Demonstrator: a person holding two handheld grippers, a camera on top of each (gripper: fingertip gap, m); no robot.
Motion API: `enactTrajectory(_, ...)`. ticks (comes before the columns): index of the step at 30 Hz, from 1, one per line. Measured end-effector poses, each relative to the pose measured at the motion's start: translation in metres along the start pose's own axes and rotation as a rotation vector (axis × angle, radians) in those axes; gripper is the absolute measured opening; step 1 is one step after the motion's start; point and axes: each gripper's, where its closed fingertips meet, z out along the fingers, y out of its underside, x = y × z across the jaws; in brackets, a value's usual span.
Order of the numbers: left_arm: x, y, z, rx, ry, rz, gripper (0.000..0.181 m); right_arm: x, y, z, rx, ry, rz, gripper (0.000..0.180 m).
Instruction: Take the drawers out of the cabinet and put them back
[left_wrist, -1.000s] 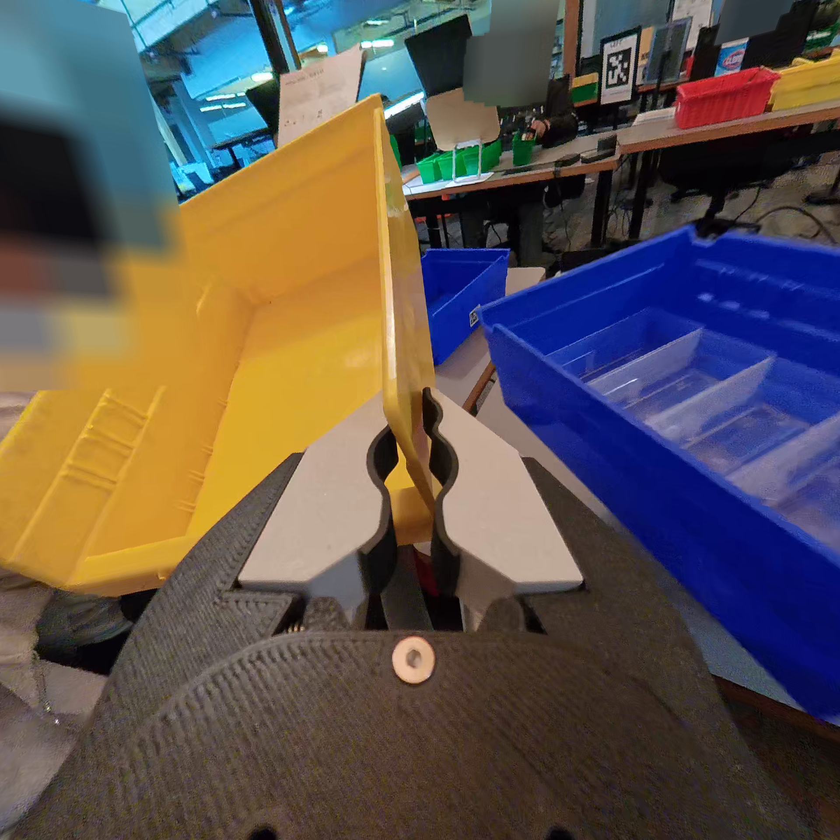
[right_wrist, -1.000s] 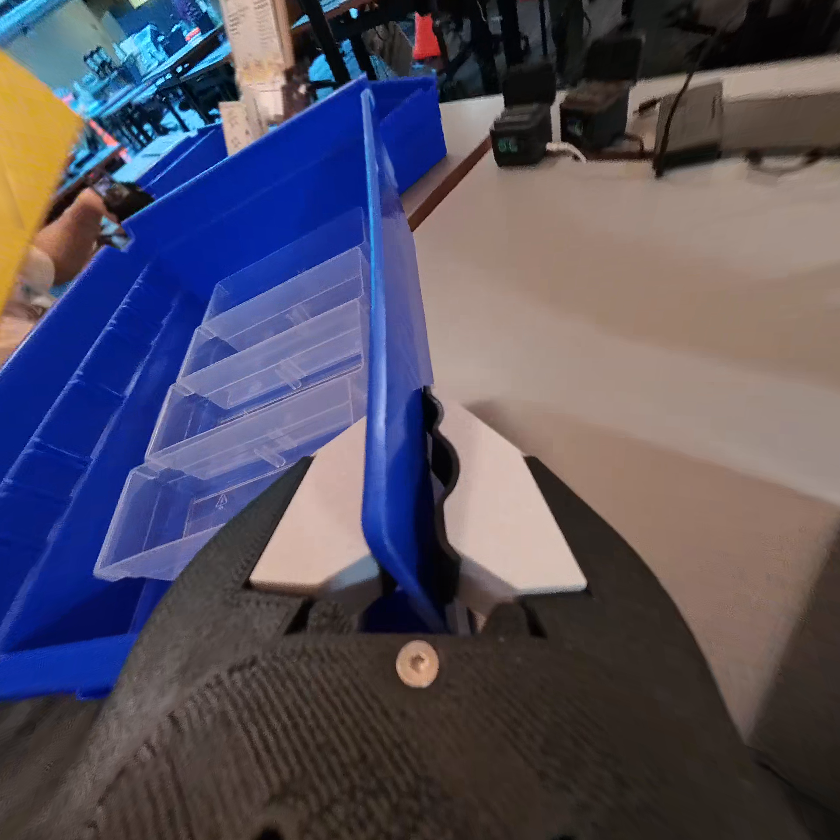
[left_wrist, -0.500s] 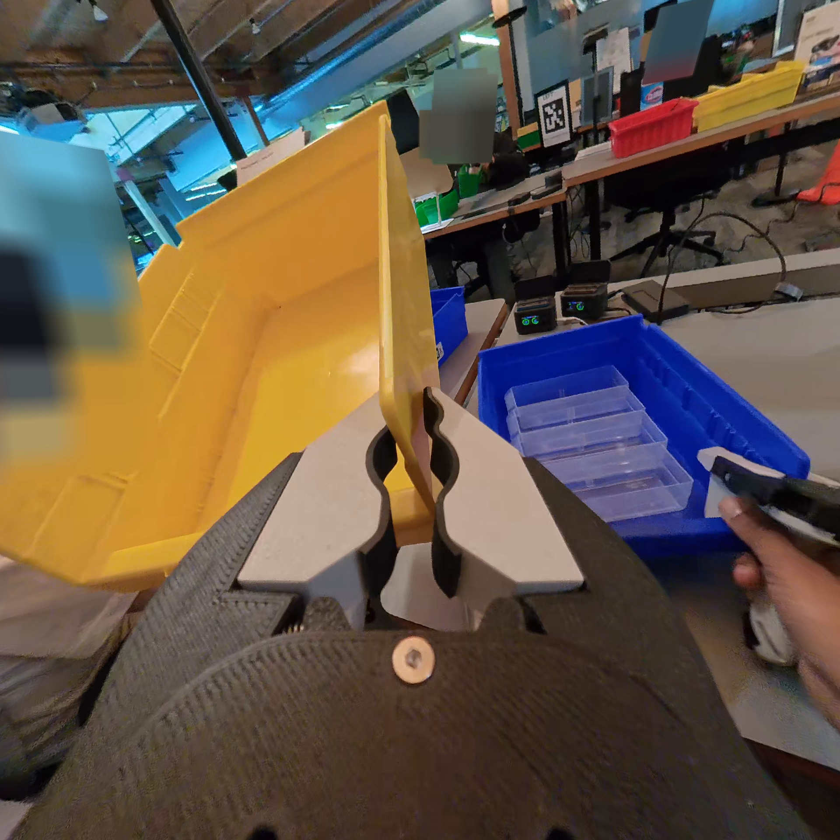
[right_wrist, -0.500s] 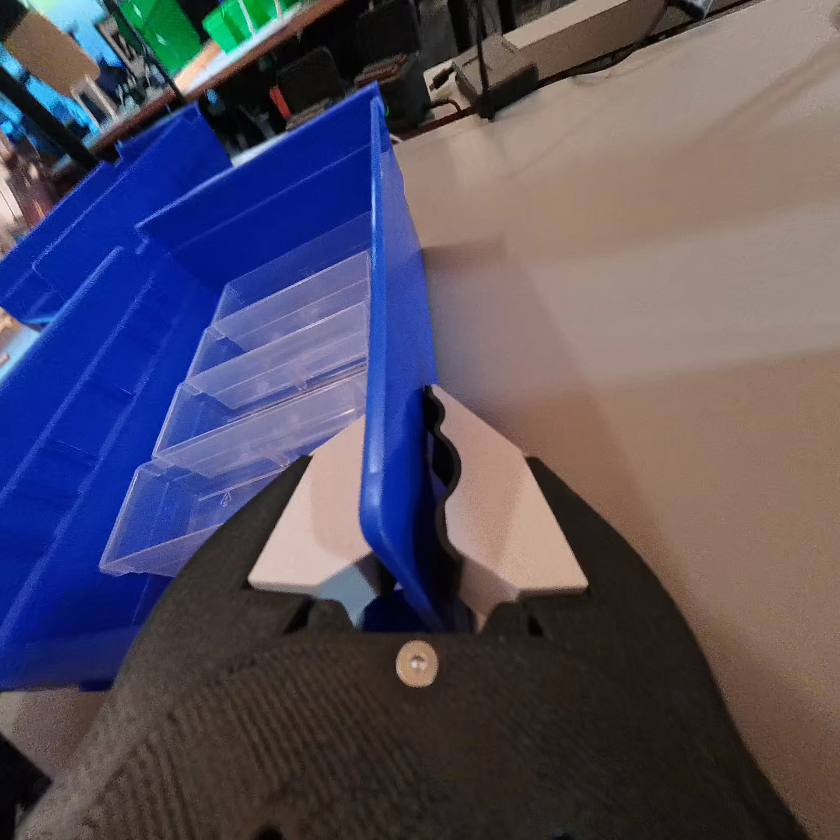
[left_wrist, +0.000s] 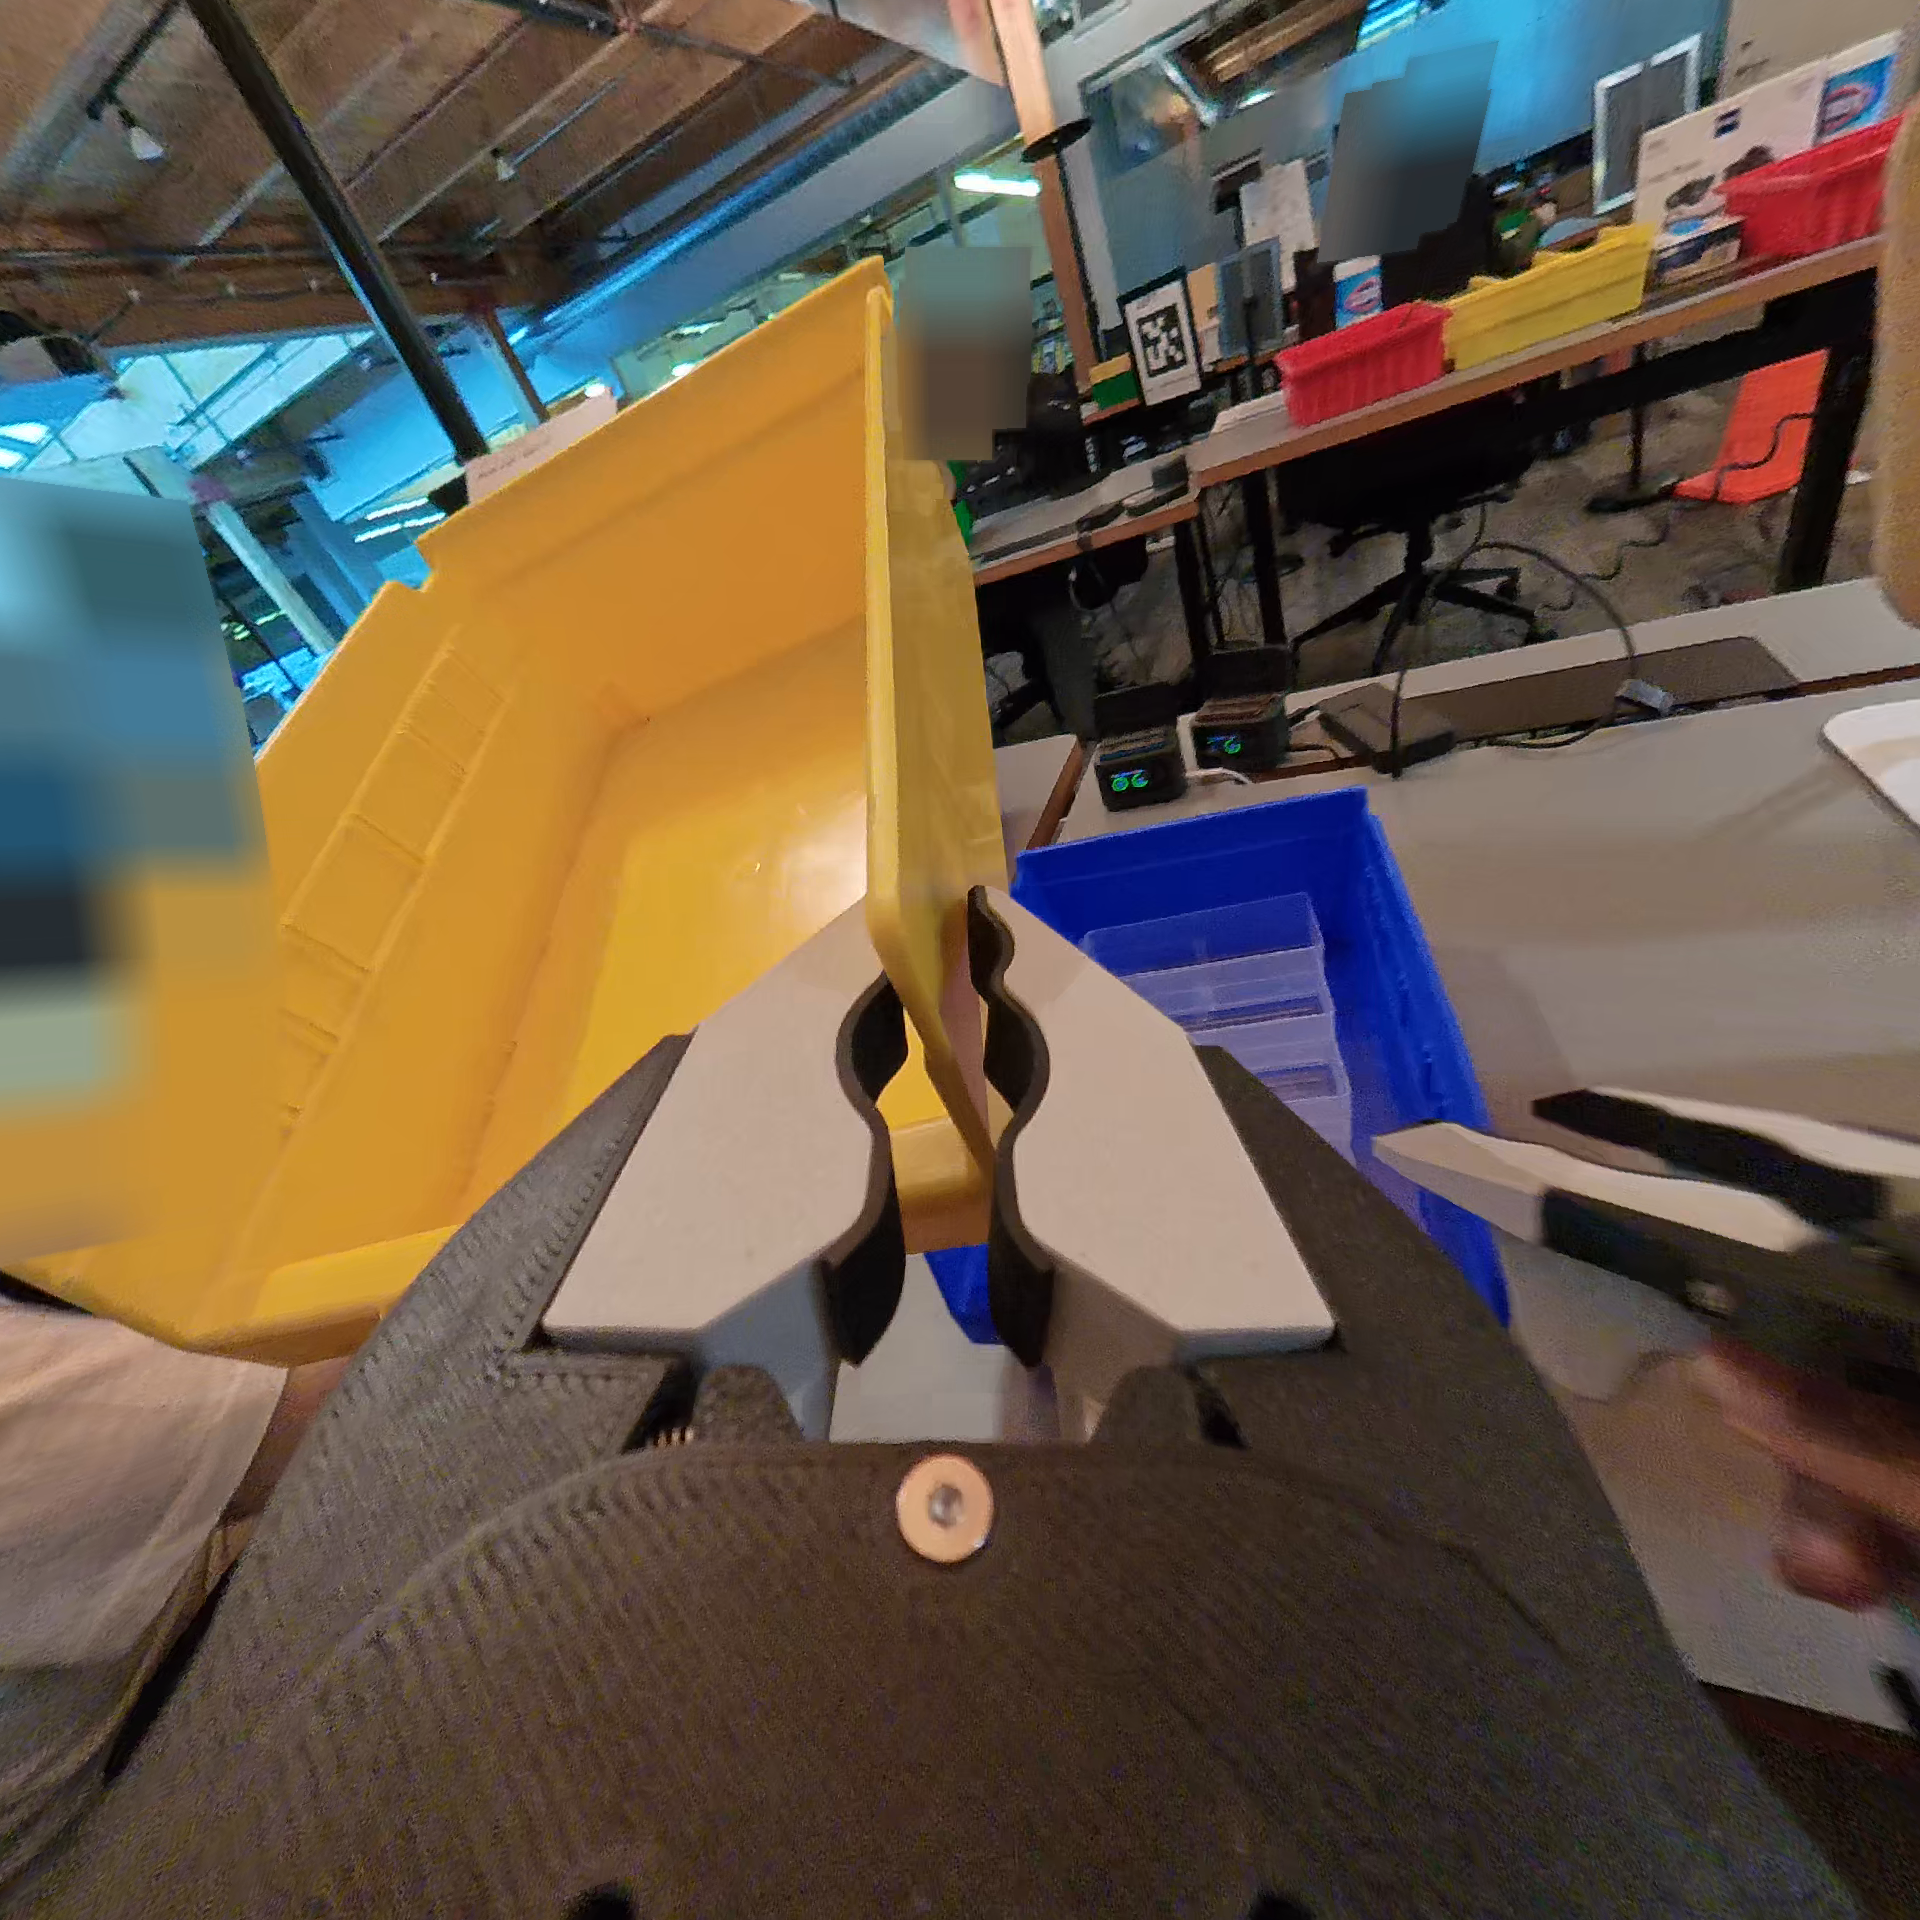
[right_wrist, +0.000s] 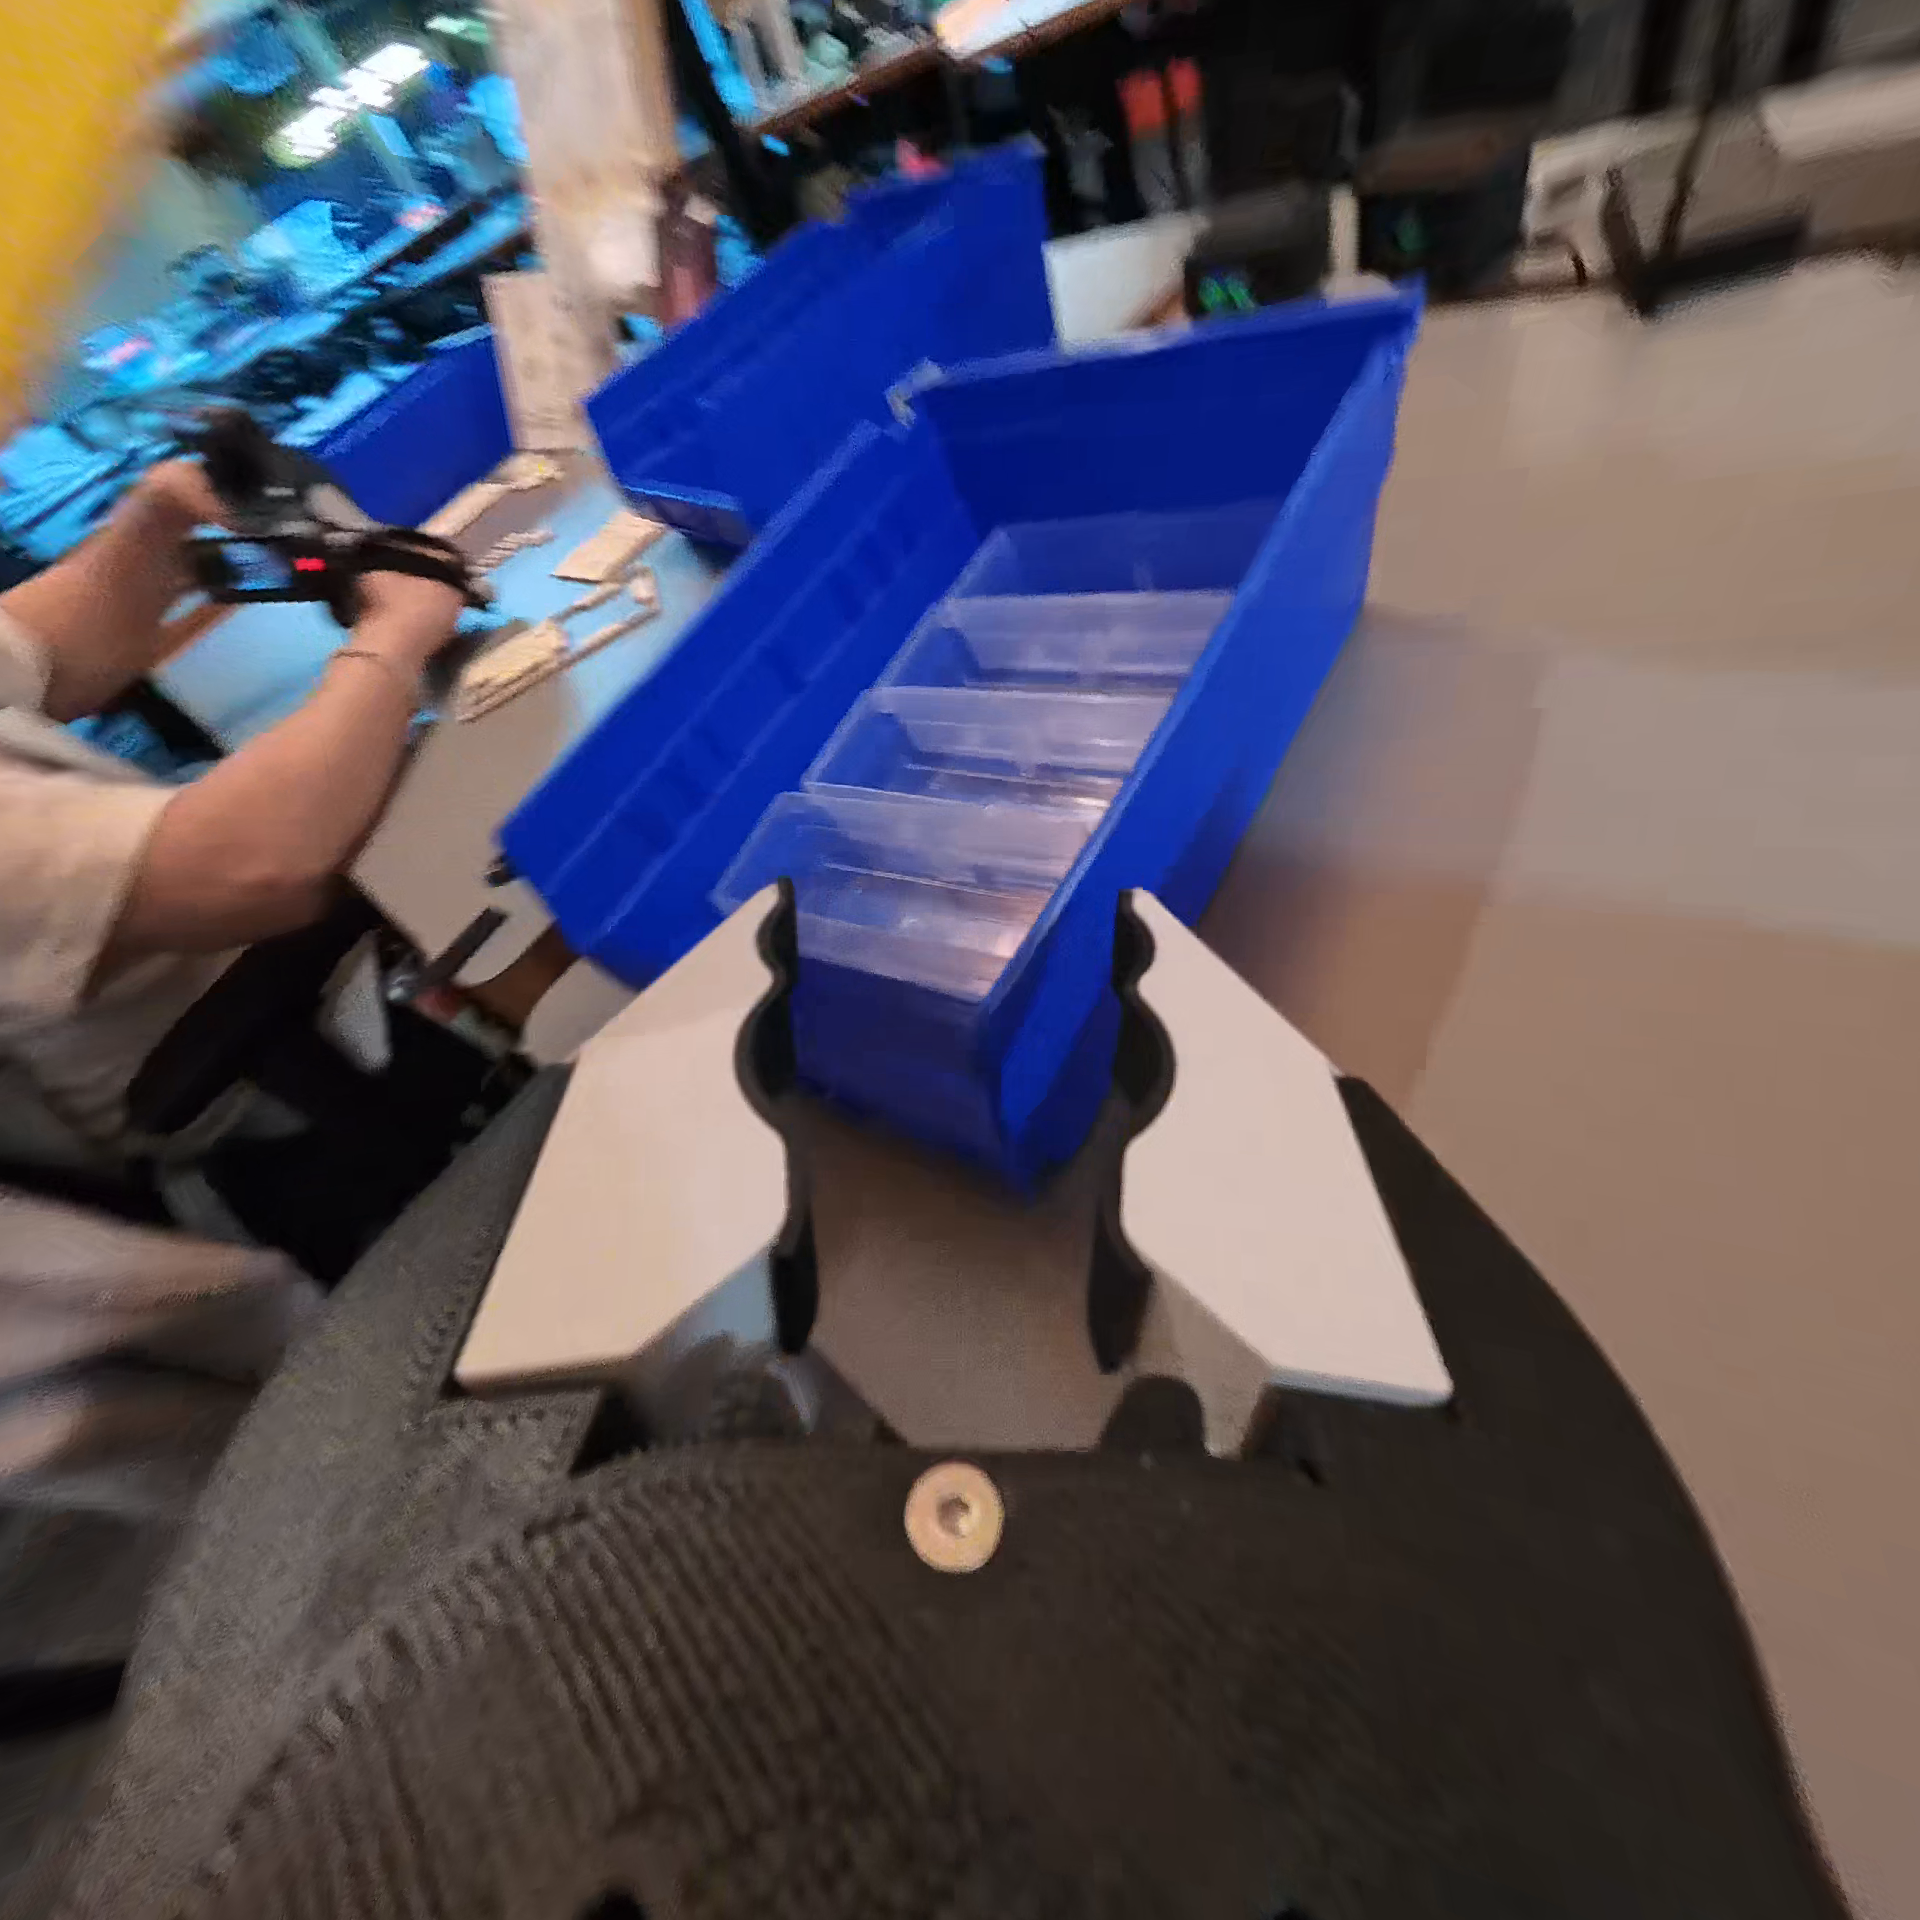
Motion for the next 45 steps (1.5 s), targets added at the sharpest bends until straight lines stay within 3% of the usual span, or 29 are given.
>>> enactTrajectory(6, 0.057, -0.039, -0.017, 0.057, 0.132, 0.060, 0.002, 0.002, -0.080, -0.153, 0.203, -0.188, -0.233, 0.061)
enactTrajectory(12, 0.170, -0.102, -0.080, 0.171, 0.381, 0.153, 0.001, 0.108, -0.129, -0.305, 0.376, -0.073, -0.297, 0.060)
enactTrajectory(19, 0.337, -0.178, -0.196, 0.364, 0.841, 0.186, 0.002, 0.279, -0.113, -0.446, 0.490, 0.345, -0.324, 0.055)
enactTrajectory(27, 0.513, -0.242, -0.296, 0.557, 1.178, 0.294, 0.002, 0.400, -0.059, -0.569, 0.572, 0.614, -0.176, 0.056)
enactTrajectory(32, 0.617, -0.233, -0.315, 0.565, 1.290, 0.319, 0.002, 0.453, -0.046, -0.618, 0.689, 0.679, 0.011, 0.053)
enactTrajectory(36, 0.682, -0.204, -0.298, 0.501, 1.355, 0.250, 0.005, 0.460, -0.045, -0.642, 0.794, 0.681, 0.068, 0.049)
enactTrajectory(40, 0.737, -0.159, -0.263, 0.425, 1.322, 0.290, 0.003, 0.454, -0.046, -0.632, 0.762, 0.656, 0.044, 0.049)
enactTrajectory(45, 0.783, -0.108, -0.225, 0.341, 1.271, 0.354, 0.003, 0.466, -0.025, -0.619, 0.626, 0.785, -0.065, 0.050)
